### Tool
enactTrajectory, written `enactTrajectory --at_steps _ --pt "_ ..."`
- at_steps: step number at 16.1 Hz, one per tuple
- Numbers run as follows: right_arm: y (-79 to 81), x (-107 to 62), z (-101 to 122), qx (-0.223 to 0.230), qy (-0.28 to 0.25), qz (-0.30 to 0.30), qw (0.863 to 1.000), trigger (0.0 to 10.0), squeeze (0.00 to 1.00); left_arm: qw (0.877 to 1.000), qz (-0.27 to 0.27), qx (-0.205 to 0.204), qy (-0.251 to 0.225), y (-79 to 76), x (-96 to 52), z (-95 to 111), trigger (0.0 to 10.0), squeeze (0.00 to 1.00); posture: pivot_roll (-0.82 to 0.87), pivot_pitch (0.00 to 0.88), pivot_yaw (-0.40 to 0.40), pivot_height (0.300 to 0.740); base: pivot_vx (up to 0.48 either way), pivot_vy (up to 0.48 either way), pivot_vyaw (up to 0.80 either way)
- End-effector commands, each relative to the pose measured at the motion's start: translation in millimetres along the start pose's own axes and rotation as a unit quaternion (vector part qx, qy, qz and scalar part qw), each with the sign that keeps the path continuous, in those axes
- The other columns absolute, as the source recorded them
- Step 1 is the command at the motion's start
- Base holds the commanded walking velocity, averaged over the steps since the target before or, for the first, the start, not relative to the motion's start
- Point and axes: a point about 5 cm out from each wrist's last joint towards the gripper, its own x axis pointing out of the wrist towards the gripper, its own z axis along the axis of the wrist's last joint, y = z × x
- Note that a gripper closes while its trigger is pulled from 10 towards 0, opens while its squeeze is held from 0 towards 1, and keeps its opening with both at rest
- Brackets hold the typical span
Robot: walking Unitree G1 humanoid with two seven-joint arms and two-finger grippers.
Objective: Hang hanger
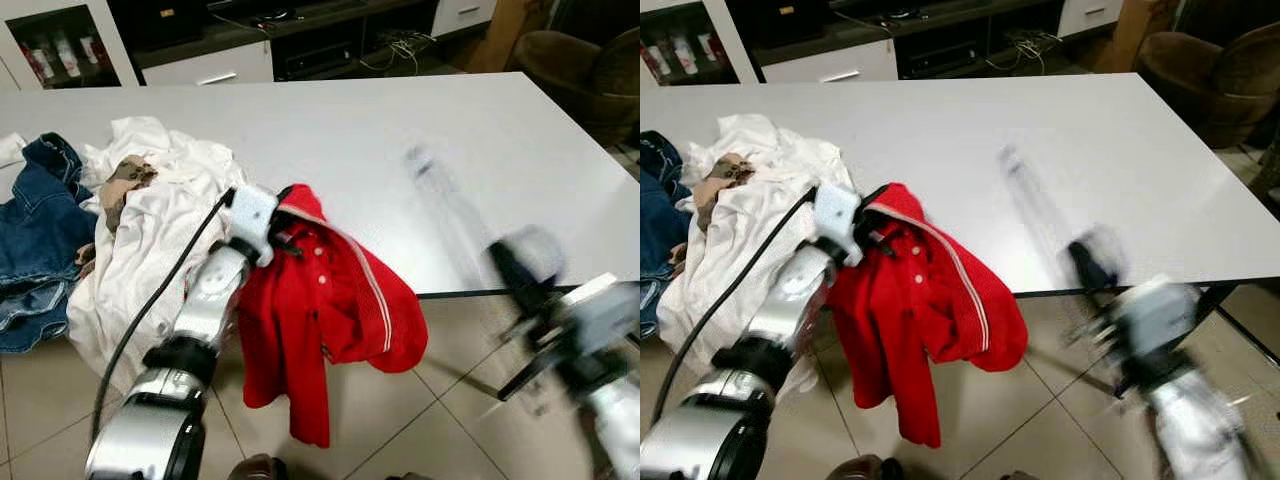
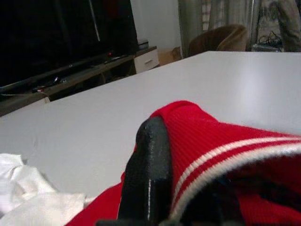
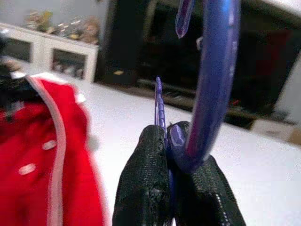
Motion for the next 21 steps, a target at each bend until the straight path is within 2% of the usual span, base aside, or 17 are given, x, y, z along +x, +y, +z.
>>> enactTrajectory --at_steps 1,2,4,7,8,11,12,13,14,18,21 --pt "3.8 0.4 6.3 -0.008 -0.013 0.002 1.0 10.0 0.0 1.0 -0.001 0.012 -0.017 2.7 -1.7 5.6 10.0 0.0 -0.06 0.0 0.066 0.74 0.0 0.0 0.0" --pt "8.9 -3.3 5.0 -0.002 -0.008 0.003 1.0 10.0 0.0 1.0 0.001 0.012 -0.018 2.6 -6.0 3.9 10.0 0.0 -0.05 0.002 0.061 0.74 0.0 0.0 0.0" --pt "18.2 -23.4 -0.2 0.01 0.024 0.042 0.999 10.0 0.0 1.0 0.004 0.017 -0.026 2.8 -15.3 3.6 10.0 0.0 -0.04 0.004 0.054 0.74 0.0 0.0 0.0" --pt "10.8 -37.5 -0.1 0.013 0.047 0.063 0.997 10.0 0.0 0.999 0.0 0.025 -0.028 2.4 -22.0 4.3 10.0 0.0 -0.04 0.004 0.054 0.74 0.0 0.0 0.0" --pt "4.6 -47.6 -4.5 0.004 0.069 0.071 0.995 10.0 0.0 0.999 -0.009 0.026 -0.03 0.3 -27.2 4.9 10.0 0.0 -0.05 0.007 0.046 0.74 0.0 0.0 0.0" --pt "3.0 -64.0 -21.2 0.002 0.113 0.073 0.991 10.0 0.0 0.998 -0.045 0.023 -0.045 -9.7 -39.7 11.3 9.9 0.0 -0.05 0.007 0.04 0.74 0.0 0.0 0.0" --pt "4.1 -67.2 -28.2 0.004 0.123 0.071 0.99 10.0 0.0 0.997 -0.059 0.015 -0.045 -16.5 -44.0 10.8 4.7 0.0 -0.05 0.007 0.04 0.74 0.0 0.0 0.0" --pt "5.4 -68.8 -34.1 0.008 0.13 0.07 0.989 10.0 0.0 0.997 -0.069 0.013 -0.039 -22.4 -47.8 7.2 1.9 0.0 -0.05 0.007 0.04 0.74 0.0 0.0 0.0" --pt "5.4 -68.6 -38.1 0.011 0.133 0.065 0.989 10.0 0.0 0.997 -0.073 0.01 -0.036 -25.4 -49.5 4.3 0.0 0.0 -0.05 0.007 0.04 0.74 0.0 0.0 0.0" --pt "5.4 -63.1 -45.2 0.013 0.129 0.048 0.99 10.0 0.0 0.996 -0.077 -0.005 -0.041 -28.2 -52.5 6.2 0.0 0.0 -0.02 0.014 0.044 0.74 0.0 0.0 0.0" --pt "9.1 -63.8 -51.5 0.016 0.132 0.046 0.99 10.0 0.0 0.994 -0.099 -0.003 -0.038 -35.1 -61.1 2.6 0.0 0.0 -0.02 0.014 0.046 0.74 0.0 0.0 0.0"
